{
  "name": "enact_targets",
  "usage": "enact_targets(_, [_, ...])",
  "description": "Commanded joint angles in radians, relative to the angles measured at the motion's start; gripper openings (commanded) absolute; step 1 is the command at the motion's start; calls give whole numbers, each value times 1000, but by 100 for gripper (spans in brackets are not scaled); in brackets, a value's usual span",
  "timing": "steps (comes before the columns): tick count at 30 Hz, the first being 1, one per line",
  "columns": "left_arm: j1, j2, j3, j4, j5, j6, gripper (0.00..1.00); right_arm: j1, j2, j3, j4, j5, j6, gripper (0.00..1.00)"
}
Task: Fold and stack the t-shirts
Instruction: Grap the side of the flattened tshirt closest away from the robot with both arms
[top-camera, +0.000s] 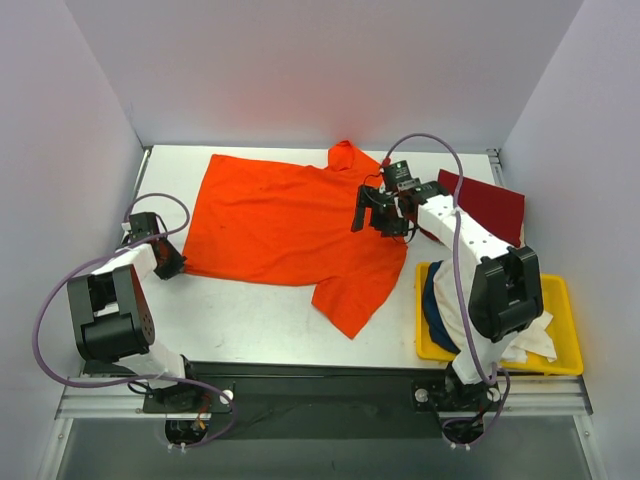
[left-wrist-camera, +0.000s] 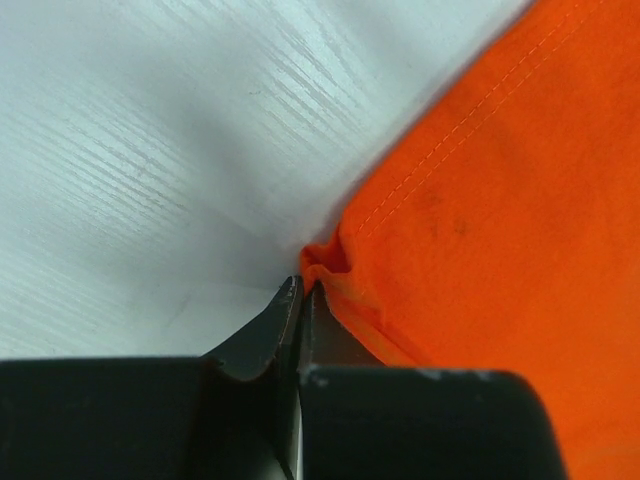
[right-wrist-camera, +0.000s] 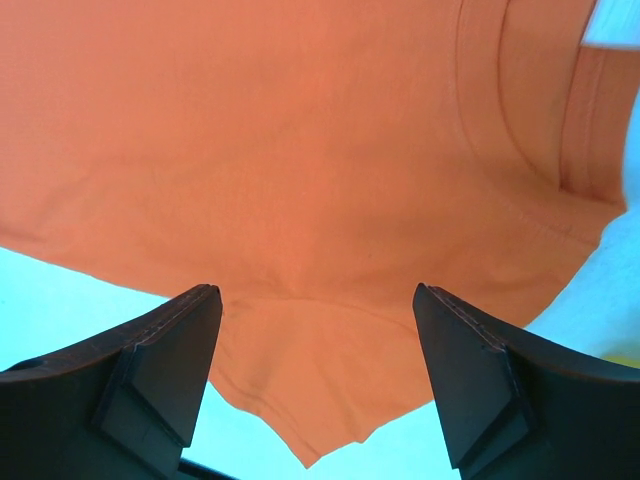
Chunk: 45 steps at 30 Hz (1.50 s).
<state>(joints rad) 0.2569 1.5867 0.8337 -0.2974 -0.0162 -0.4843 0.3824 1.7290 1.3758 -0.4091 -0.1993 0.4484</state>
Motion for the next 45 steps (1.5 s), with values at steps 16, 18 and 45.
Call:
enact_targets(16, [13, -96, -11, -71, 58, 128, 0, 332, -305, -451, -63, 34, 61, 55])
enact_targets(18, [13, -105, -19, -72, 73, 128, 0, 364, -309, -498, -68, 57, 87, 53])
enact_targets(45, [12, -93, 5, -66, 102, 101, 0, 530, -115, -560, 7, 120, 157, 15])
